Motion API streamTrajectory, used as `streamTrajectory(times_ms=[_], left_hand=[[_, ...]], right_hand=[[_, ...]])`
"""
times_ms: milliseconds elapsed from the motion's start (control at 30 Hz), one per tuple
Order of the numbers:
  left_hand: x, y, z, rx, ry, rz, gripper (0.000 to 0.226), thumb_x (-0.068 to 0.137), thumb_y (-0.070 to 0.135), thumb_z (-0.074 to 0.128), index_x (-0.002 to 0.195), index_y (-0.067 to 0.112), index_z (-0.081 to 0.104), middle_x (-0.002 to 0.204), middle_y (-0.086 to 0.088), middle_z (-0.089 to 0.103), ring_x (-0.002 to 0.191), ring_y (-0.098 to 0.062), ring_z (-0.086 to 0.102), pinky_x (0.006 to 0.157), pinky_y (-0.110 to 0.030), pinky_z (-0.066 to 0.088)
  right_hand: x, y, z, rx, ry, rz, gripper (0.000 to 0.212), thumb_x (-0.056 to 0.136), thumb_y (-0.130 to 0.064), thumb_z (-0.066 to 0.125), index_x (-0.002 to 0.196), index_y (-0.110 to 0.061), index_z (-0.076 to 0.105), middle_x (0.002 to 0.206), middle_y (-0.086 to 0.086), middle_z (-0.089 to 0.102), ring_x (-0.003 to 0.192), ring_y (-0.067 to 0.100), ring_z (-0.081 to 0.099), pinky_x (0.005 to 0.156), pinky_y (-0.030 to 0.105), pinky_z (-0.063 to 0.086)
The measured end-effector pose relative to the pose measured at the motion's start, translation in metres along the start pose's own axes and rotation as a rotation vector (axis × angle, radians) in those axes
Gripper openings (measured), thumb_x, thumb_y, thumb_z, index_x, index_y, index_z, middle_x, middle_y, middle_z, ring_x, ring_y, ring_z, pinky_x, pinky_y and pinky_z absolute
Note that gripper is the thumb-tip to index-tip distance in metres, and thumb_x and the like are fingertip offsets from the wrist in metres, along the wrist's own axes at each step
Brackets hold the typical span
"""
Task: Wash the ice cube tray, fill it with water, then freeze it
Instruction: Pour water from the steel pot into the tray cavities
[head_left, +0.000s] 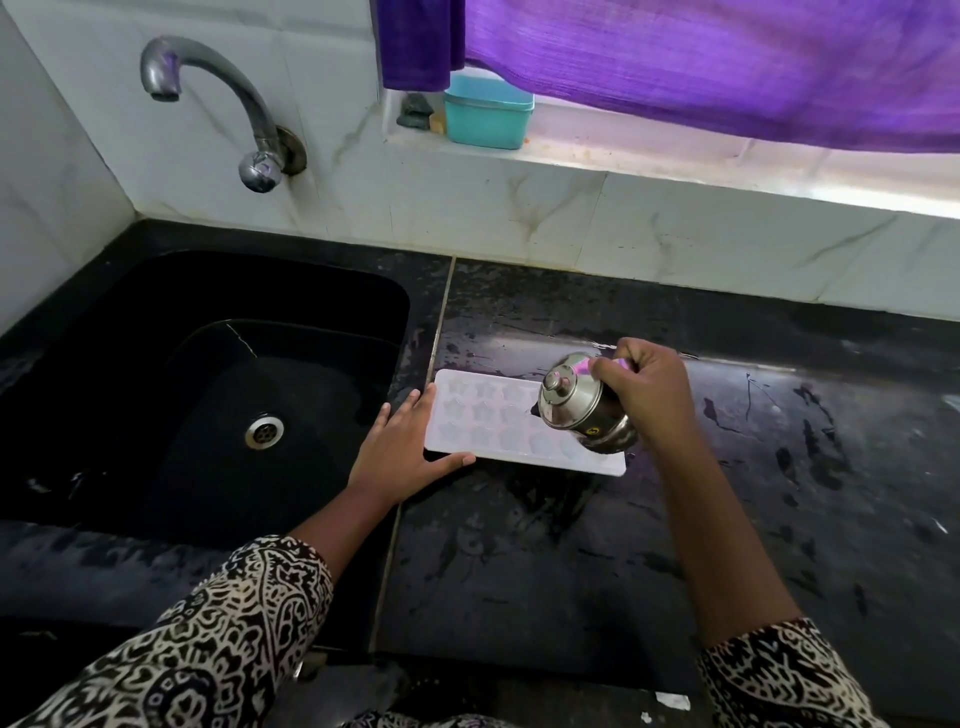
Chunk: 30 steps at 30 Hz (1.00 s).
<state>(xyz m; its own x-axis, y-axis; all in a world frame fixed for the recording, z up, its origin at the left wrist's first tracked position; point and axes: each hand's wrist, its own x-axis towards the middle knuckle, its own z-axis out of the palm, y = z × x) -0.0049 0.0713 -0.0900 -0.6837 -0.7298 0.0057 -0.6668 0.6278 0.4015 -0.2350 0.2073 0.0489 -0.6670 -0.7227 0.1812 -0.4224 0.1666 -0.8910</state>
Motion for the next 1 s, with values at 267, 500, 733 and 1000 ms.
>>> streamTrajectory(times_ms=[267, 500, 733, 1000], left_hand=[[-0.0010, 0.0008, -0.0012, -0.012, 0.010, 0.003, 0.121, 0.065, 0.094, 0.027, 0.157, 0.018, 0.006, 0.163, 0.001, 0.019, 0.150, -0.011, 0.011, 0.122, -0.039, 0.004], [-0.0010, 0.0011, -0.0019, -0.014, 0.008, 0.004, 0.121, 0.065, 0.094, 0.028, 0.156, 0.018, 0.006, 0.162, 0.001, 0.020, 0.150, -0.011, 0.011, 0.121, -0.039, 0.005], [-0.0010, 0.0007, -0.0020, -0.010, -0.001, -0.001, 0.124, 0.063, 0.095, 0.024, 0.157, 0.017, 0.005, 0.163, 0.000, 0.019, 0.150, -0.011, 0.010, 0.122, -0.039, 0.005], [-0.0009, 0.0006, -0.0013, -0.011, 0.005, 0.002, 0.123, 0.063, 0.095, 0.024, 0.157, 0.017, 0.006, 0.163, 0.000, 0.020, 0.150, -0.011, 0.011, 0.122, -0.040, 0.005]], right_hand=[[-0.0003, -0.0017, -0.0032, 0.022, 0.006, -0.007, 0.047, 0.075, -0.006, 0.070, 0.050, -0.021, 0.032, 0.046, -0.010, 0.029, 0.044, 0.003, 0.026, 0.047, 0.023, 0.027], [-0.0045, -0.0031, -0.0017, 0.008, -0.004, -0.021, 0.048, 0.076, -0.008, 0.070, 0.050, -0.021, 0.032, 0.046, -0.012, 0.028, 0.046, 0.005, 0.026, 0.050, 0.025, 0.026], [-0.0052, -0.0048, -0.0010, 0.011, 0.019, -0.031, 0.043, 0.075, -0.009, 0.068, 0.051, -0.021, 0.034, 0.048, -0.008, 0.031, 0.047, 0.005, 0.028, 0.051, 0.025, 0.030], [-0.0027, -0.0024, -0.0044, 0.035, 0.037, -0.032, 0.041, 0.074, -0.011, 0.069, 0.050, -0.021, 0.037, 0.050, -0.003, 0.033, 0.053, 0.014, 0.032, 0.056, 0.030, 0.033]])
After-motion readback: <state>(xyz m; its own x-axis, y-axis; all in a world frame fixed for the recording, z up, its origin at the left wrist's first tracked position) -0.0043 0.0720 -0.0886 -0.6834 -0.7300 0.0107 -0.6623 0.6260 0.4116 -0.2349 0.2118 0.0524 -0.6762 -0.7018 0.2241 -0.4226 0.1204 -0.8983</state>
